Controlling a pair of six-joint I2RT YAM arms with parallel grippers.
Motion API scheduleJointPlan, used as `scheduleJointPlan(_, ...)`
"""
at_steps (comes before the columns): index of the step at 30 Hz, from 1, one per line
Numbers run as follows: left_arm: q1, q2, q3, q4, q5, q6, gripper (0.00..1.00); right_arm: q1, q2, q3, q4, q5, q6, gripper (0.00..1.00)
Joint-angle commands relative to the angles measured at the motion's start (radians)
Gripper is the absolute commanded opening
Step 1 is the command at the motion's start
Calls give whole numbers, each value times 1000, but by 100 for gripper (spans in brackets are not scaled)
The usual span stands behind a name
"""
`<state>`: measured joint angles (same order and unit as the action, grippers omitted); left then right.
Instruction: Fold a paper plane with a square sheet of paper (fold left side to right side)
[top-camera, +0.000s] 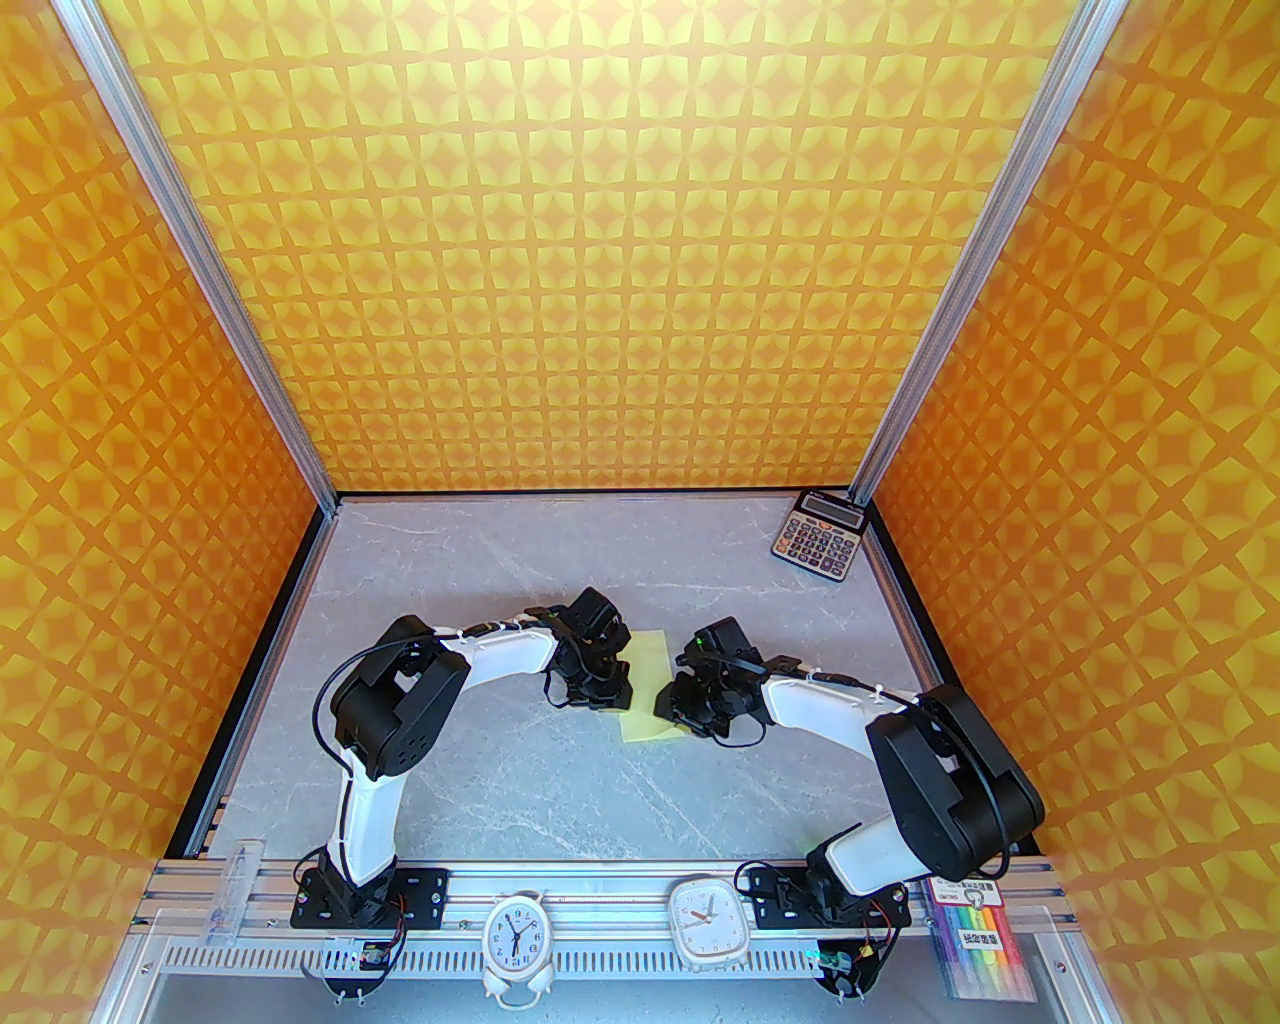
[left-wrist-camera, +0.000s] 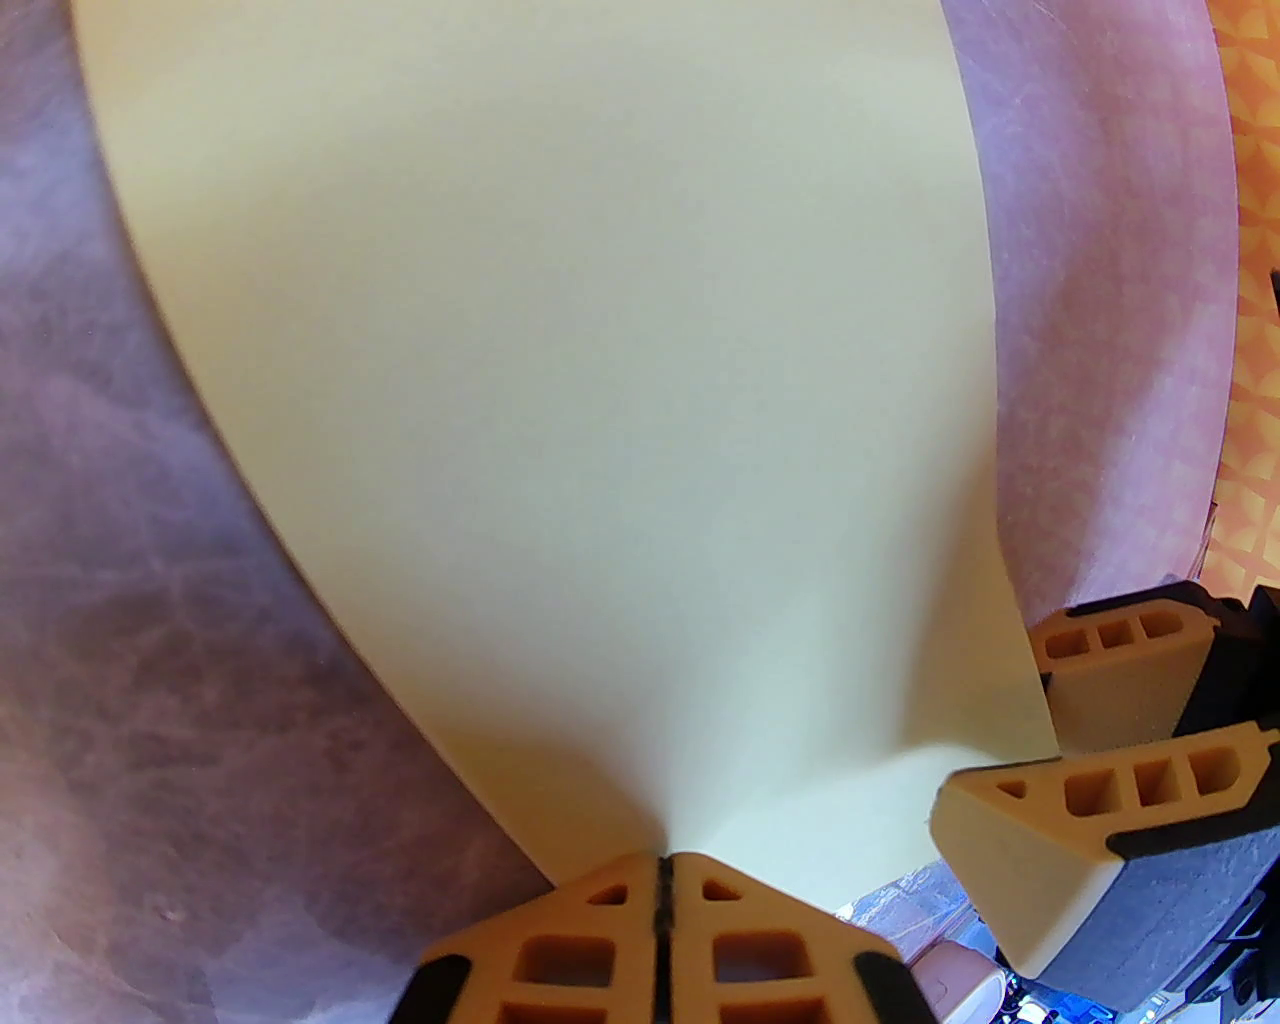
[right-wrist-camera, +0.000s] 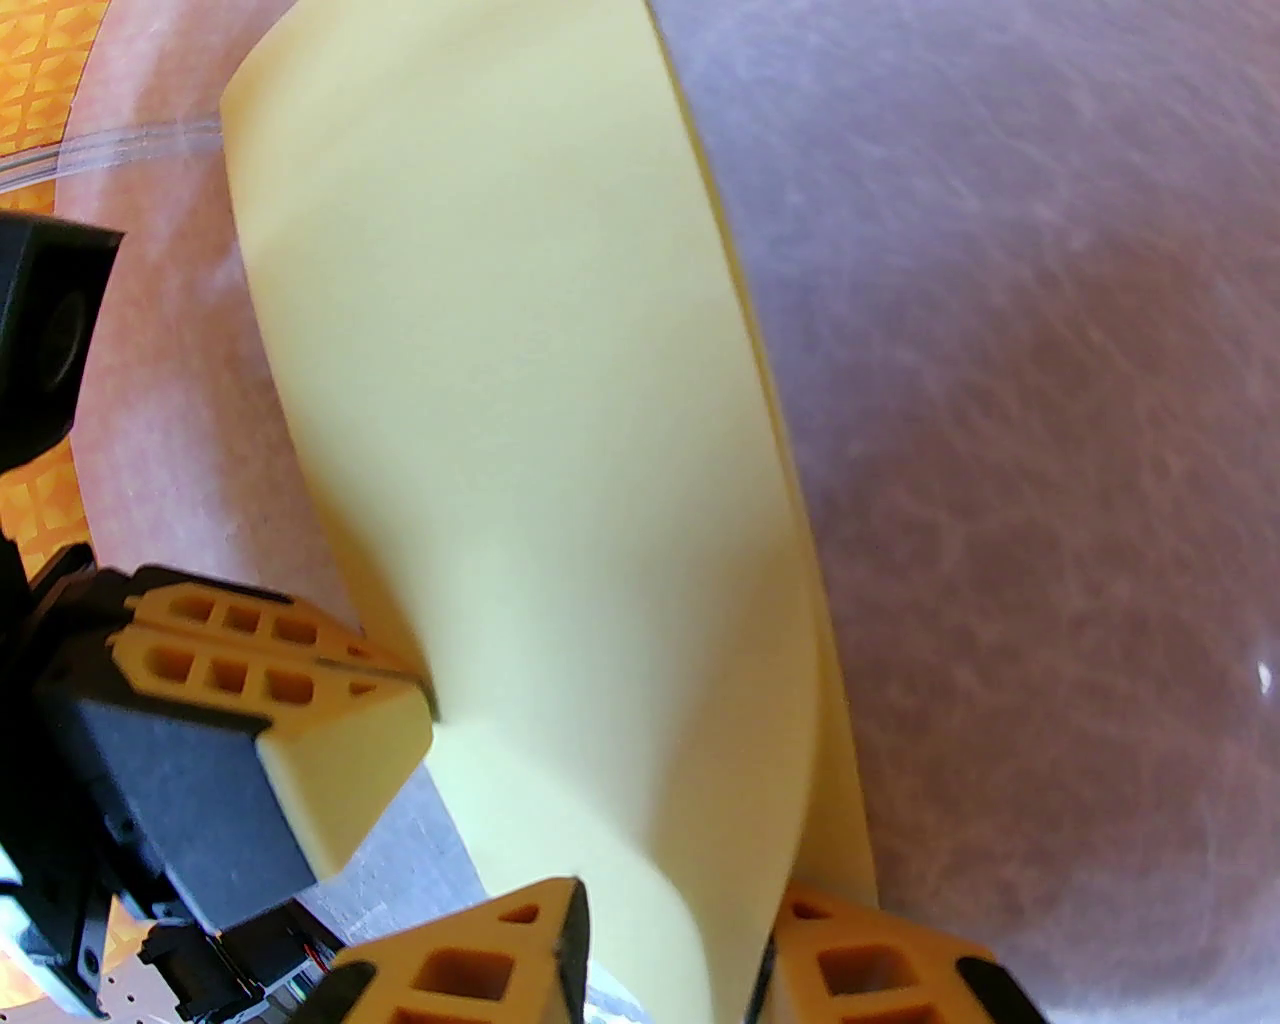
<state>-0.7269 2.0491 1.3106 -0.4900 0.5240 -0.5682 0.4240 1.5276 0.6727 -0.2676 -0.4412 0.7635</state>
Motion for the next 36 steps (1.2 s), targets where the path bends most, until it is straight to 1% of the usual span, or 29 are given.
scheduleJointPlan(1, -19, 40, -27, -41, -19, -1, 7, 2, -15, 3, 78, -29, 27, 34)
scheduleJointPlan(7, -19, 44, -26, -42, -18, -2, 7, 2, -10, 15, 108, -55, 47, 34)
scheduleJointPlan(11, -19, 43, -24, -45, -17, -1, 7, 2, -6, 3, 175, -82, 83, 38)
scheduleJointPlan(13, -20, 43, -22, -45, -18, 0, 7, 2, -15, -5, 208, -90, 107, 45)
scheduleJointPlan(17, -19, 44, -22, -49, -18, 0, 7, 2, -40, -8, 225, -93, 124, 47)
scheduleJointPlan(24, -17, 47, -20, -52, -18, 0, 6, -2, -59, -22, 250, -99, 149, 43)
scheduleJointPlan(28, -19, 45, -23, -52, -19, 1, 6, -10, -80, -12, 200, -95, 133, 40)
scheduleJointPlan(30, -19, 42, -22, -50, -18, 1, 6, -11, -87, -10, 179, -91, 121, 35)
scheduleJointPlan(33, -19, 43, -23, -51, -18, 1, 6, -11, -84, -14, 172, -89, 112, 32)
scheduleJointPlan(36, -19, 29, -27, -45, -18, -2, 6, -11, -78, -17, 193, -94, 128, 34)
